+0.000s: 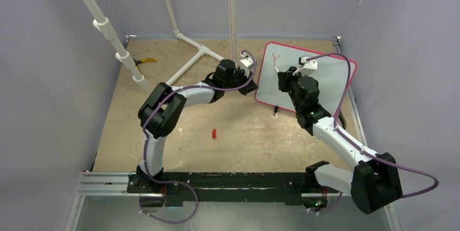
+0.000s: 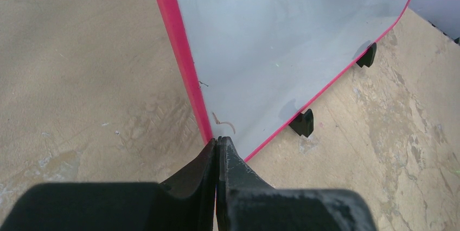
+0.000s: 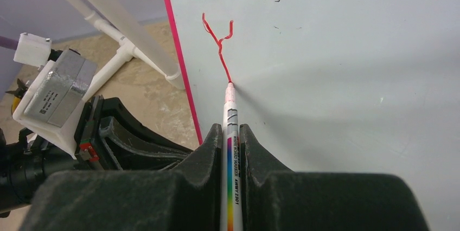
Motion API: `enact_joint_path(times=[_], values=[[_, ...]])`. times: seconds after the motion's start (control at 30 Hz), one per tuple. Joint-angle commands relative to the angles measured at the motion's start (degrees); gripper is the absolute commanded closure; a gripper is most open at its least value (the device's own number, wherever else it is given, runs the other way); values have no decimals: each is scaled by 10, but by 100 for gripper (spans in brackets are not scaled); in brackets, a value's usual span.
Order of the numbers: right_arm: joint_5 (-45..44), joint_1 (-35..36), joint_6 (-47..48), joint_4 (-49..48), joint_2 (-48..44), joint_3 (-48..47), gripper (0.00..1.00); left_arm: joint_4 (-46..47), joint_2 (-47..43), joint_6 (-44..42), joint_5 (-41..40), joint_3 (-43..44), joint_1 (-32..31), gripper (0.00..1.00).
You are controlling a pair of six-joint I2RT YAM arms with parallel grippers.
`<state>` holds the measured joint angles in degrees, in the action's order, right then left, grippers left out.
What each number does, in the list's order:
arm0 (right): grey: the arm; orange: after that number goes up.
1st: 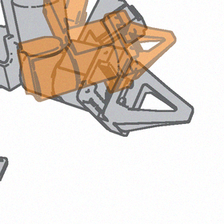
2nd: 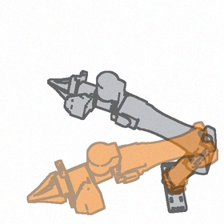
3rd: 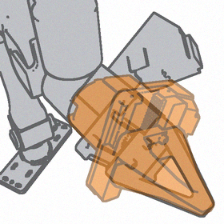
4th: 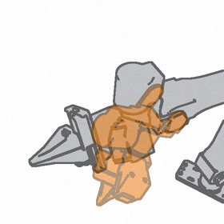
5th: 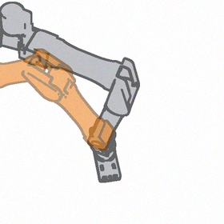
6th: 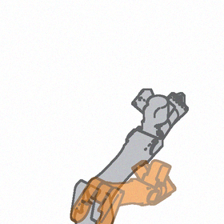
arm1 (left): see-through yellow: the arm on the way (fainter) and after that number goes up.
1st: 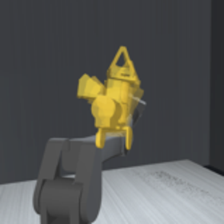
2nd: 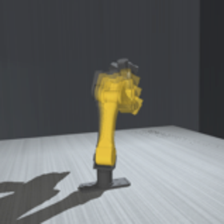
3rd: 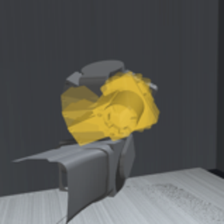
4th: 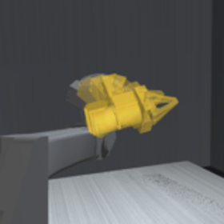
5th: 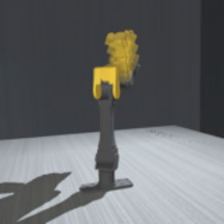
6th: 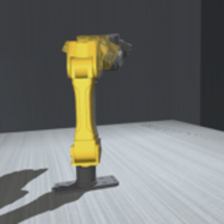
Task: Write a sentence on the whiteboard
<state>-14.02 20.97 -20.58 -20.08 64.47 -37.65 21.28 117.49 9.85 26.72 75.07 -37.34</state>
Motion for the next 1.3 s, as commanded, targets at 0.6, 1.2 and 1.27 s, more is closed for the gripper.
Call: enact_joint_path(times=[0.6, 1.2, 1.27], values=[[-45, -1, -1, 11, -45, -28, 100, 8, -37, -4, -1, -9, -4, 100], [-43, -2, 17, -13, -30, -36, 100, 8, -41, -9, -1, -11, -5, 100], [-37, -1, 22, -15, -28, -37, 100, 8, -41, -9, -1, -11, -6, 100]])
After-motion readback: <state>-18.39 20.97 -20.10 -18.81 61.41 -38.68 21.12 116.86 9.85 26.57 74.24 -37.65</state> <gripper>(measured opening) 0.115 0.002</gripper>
